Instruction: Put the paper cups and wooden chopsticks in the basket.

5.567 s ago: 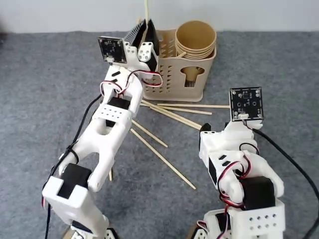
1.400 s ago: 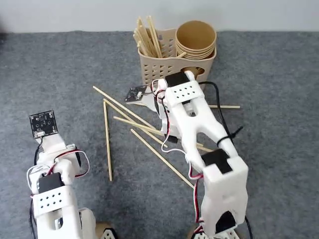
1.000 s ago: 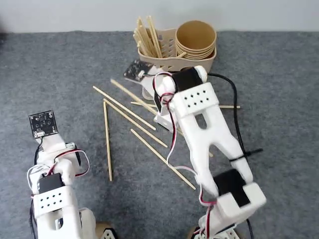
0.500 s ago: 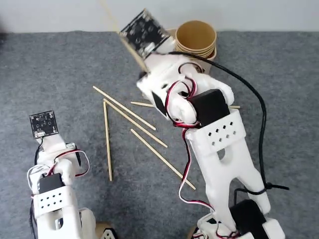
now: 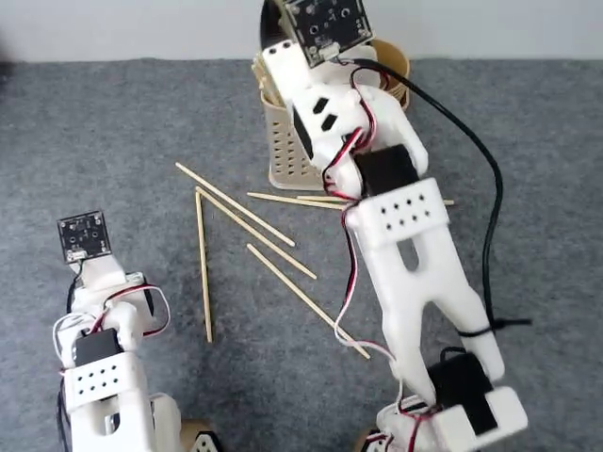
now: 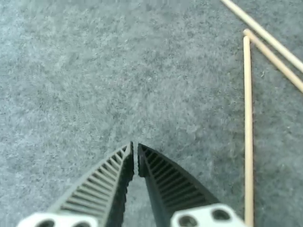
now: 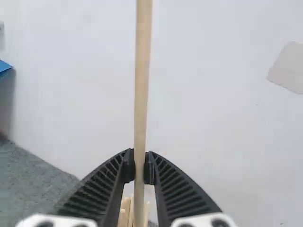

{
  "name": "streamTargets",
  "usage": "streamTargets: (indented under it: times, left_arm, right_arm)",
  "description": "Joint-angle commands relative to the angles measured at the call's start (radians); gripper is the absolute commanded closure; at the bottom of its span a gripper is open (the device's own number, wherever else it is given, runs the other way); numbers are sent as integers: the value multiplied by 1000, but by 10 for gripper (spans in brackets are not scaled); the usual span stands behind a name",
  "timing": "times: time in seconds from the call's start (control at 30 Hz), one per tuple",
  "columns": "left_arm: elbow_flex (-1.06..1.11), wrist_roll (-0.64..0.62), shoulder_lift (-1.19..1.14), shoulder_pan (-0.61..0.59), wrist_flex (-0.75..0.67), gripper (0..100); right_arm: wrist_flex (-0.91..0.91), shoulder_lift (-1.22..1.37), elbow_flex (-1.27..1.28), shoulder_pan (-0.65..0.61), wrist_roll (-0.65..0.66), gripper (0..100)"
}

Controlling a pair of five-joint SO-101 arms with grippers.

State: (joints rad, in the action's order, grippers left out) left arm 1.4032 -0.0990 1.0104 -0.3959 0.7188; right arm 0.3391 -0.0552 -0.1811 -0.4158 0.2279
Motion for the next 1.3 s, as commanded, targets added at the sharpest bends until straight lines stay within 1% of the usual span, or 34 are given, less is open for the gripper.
streamTargets:
  times: [0.0, 0.17, 0.3, 0.47, 0.5, 0.6, 0.77, 0.93, 1.13, 1.27]
  left_arm:
    - [-2, 20, 18, 34, -21, 985]
    - [5, 55, 18, 43, -23, 985]
    - [5, 55, 18, 43, -23, 985]
    - [5, 55, 18, 43, -23, 985]
    - [5, 55, 18, 43, -23, 985]
    - [5, 55, 18, 43, -23, 985]
    - [5, 57, 18, 43, -23, 985]
    - [5, 57, 18, 43, -23, 985]
    - [5, 57, 18, 43, -23, 985]
    - [5, 57, 18, 43, -23, 985]
  right_arm:
    - [-119, 61, 2, 36, -9, 991]
    - [-206, 217, 15, 84, -9, 991]
    - [-200, 303, 12, 97, -14, 970]
    - [-87, 269, -5, 91, -112, 803]
    - [-58, 251, -8, 88, -123, 789]
    - [22, 180, -8, 71, -132, 809]
    - [251, 50, -8, 58, -127, 852]
    - [570, -58, -8, 53, -114, 863]
    - [941, -99, -8, 62, 18, 862]
    - [1129, -93, -8, 76, 157, 862]
